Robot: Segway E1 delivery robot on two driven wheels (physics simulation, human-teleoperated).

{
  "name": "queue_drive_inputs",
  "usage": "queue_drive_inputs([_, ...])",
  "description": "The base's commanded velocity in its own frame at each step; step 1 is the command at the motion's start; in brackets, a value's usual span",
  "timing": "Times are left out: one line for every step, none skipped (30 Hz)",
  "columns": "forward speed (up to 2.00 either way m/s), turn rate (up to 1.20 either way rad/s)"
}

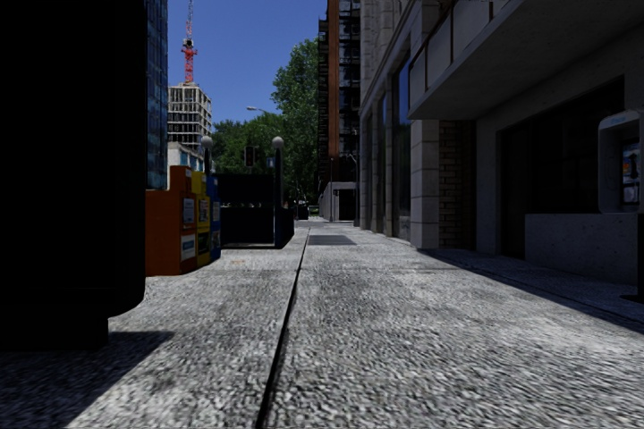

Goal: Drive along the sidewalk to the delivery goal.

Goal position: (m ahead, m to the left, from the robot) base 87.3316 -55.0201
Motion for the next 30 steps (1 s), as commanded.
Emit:
queue_drive_inputs([2.0, 0.0])
queue_drive_inputs([2.0, 0.0])
queue_drive_inputs([2.0, 0.0])
queue_drive_inputs([2.0, 0.0])
queue_drive_inputs([2.0, 0.0])
queue_drive_inputs([2.0, 0.0])
queue_drive_inputs([2.0, 0.0])
queue_drive_inputs([2.0, 0.0])
queue_drive_inputs([2.0, 0.0])
queue_drive_inputs([2.0, 0.0])
queue_drive_inputs([2.0, 0.0])
queue_drive_inputs([2.0, 0.0])
queue_drive_inputs([2.0, 0.0])
queue_drive_inputs([2.0, 0.0])
queue_drive_inputs([2.0, 0.0])
queue_drive_inputs([2.0, 0.0])
queue_drive_inputs([2.0, 0.0])
queue_drive_inputs([2.0, 0.0])
queue_drive_inputs([2.0, 0.0])
queue_drive_inputs([2.0, 0.0])
queue_drive_inputs([2.0, 0.0])
queue_drive_inputs([2.0, 0.0])
queue_drive_inputs([2.0, 0.0])
queue_drive_inputs([2.0, 0.0])
queue_drive_inputs([2.0, 0.0])
queue_drive_inputs([2.0, 0.0])
queue_drive_inputs([2.0, 0.0])
queue_drive_inputs([2.0, 0.0])
queue_drive_inputs([2.0, 0.0])
queue_drive_inputs([2.0, 0.0])
